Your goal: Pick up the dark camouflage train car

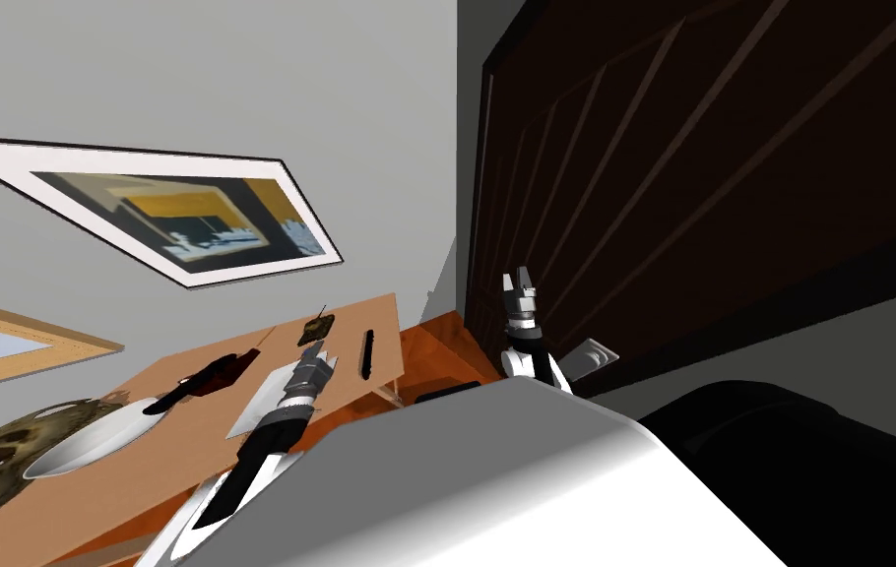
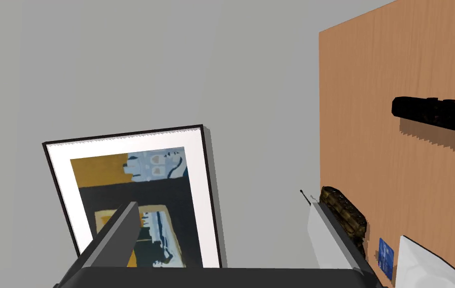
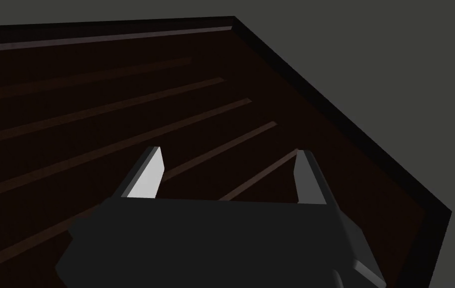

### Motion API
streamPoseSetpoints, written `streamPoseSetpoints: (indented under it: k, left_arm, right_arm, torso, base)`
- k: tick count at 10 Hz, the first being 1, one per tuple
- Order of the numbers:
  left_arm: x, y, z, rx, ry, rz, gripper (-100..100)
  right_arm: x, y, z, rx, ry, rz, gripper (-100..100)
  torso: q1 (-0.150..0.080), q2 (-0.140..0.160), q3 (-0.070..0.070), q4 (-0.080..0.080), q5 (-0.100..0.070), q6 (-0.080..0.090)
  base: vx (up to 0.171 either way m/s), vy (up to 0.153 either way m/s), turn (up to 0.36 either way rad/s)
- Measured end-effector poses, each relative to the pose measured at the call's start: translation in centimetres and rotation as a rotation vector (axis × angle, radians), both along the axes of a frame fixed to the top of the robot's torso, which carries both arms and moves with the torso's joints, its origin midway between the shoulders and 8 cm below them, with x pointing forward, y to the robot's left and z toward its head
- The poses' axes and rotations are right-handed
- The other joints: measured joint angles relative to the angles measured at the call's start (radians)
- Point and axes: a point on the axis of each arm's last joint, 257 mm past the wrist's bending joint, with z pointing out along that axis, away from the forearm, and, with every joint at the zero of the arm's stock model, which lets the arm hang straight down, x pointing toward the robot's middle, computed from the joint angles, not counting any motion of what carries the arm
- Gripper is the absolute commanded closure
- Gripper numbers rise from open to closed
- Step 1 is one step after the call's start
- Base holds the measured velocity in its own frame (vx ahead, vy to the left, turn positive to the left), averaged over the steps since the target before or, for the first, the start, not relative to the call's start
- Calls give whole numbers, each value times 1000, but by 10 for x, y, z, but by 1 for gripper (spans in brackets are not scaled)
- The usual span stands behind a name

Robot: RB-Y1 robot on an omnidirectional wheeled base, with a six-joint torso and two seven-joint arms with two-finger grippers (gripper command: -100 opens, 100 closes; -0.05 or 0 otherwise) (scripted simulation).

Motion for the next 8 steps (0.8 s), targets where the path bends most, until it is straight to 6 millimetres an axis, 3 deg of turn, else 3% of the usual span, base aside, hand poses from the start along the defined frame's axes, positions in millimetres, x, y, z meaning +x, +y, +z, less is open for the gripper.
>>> streamPoseSetpoints:
  k: [1,3,4,8]
  left_arm:
    - [-5,18,-11,-12,41,30,-100]
    - [-16,35,-36,-37,108,80,-100]
    - [-31,56,-56,-57,161,124,-100]
    - [-53,87,-83,-103,254,207,-100]
  right_arm:
    - [0,0,0,0,0,0,0]
    - [0,0,0,0,0,0,0]
    - [0,0,0,0,0,0,0]
    - [0,0,0,0,0,0,0]
  torso:
    - [0,-1,-1,0,0,-1]
    - [6,-1,0,0,1,0]
    - [4,-4,-2,-1,1,-1]
    - [12,1,1,0,3,0]
  base:
    - [112,-168,77]
    - [171,-190,173]
    - [153,-174,109]
    - [102,-89,77]
